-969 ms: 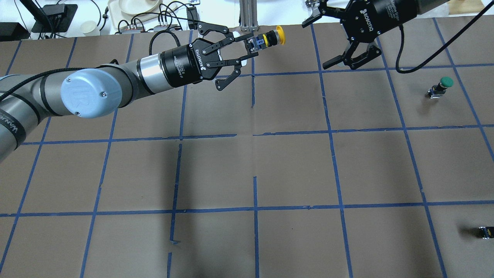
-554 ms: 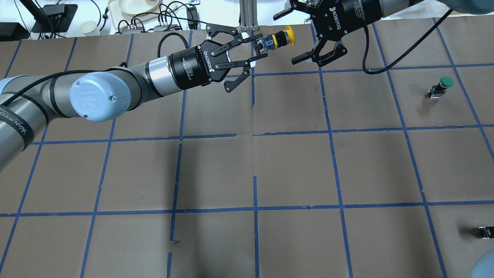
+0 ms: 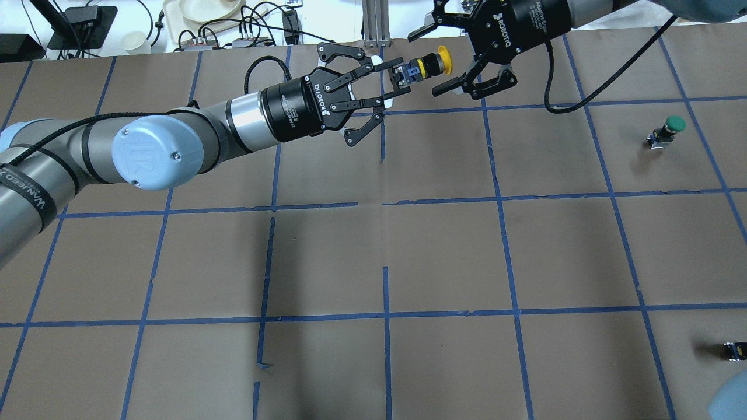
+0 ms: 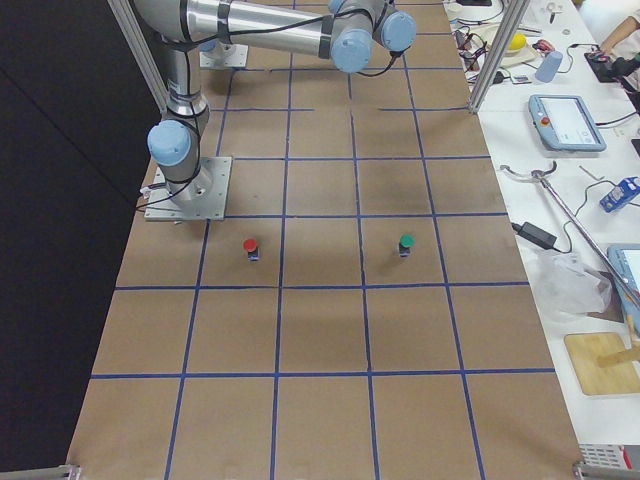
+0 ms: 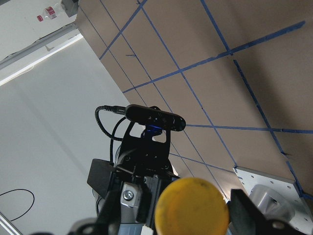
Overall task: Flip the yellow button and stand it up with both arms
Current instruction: 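Grasp the yellow cap with the right gripper while the left gripper releases and withdraws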
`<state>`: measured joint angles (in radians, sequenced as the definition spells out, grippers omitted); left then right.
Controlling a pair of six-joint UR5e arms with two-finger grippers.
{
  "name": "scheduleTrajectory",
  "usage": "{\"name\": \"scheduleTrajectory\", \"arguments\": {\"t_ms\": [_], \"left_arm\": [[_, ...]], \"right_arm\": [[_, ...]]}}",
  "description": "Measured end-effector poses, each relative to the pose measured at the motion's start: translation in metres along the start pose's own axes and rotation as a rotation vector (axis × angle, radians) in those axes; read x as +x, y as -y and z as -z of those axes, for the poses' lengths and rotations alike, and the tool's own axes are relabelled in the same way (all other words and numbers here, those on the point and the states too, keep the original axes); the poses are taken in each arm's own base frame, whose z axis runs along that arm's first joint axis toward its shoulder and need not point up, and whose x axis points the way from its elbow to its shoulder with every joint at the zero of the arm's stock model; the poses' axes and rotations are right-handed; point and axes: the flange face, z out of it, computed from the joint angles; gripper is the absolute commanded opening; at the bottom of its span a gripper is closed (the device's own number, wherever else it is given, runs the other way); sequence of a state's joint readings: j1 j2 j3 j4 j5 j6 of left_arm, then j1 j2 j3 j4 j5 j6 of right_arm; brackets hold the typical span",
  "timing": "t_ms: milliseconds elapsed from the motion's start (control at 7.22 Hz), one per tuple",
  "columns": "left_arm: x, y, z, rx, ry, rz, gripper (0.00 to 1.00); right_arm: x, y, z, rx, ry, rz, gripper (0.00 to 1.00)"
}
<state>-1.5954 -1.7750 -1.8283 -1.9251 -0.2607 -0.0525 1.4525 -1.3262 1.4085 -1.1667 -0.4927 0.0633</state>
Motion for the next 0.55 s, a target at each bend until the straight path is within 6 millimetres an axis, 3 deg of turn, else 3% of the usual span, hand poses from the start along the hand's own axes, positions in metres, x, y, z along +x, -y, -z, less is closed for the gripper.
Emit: {"name": "scheduleTrajectory", "arguments": {"t_ms": [138, 415, 554], "left_arm": [[0.0028, -0.0021, 0.0022, 0.002, -0.004, -0.003, 0.01], [0.0049, -0.0053, 0.0031, 0.002, -0.007, -0.008, 0.02], [0.0051, -0.0056, 0.0031, 0.001, -0.007, -0.008, 0.17]], "right_arm": [[0.0012, 0.0011, 0.0033, 0.004, 0.002, -0.005, 0.35], [0.0017, 0.0003, 0.0085, 0.01, 0.006, -0.01, 0.33], [0.0016, -0.0005, 0.0092, 0.011, 0.007, -0.01, 0.33]]}}
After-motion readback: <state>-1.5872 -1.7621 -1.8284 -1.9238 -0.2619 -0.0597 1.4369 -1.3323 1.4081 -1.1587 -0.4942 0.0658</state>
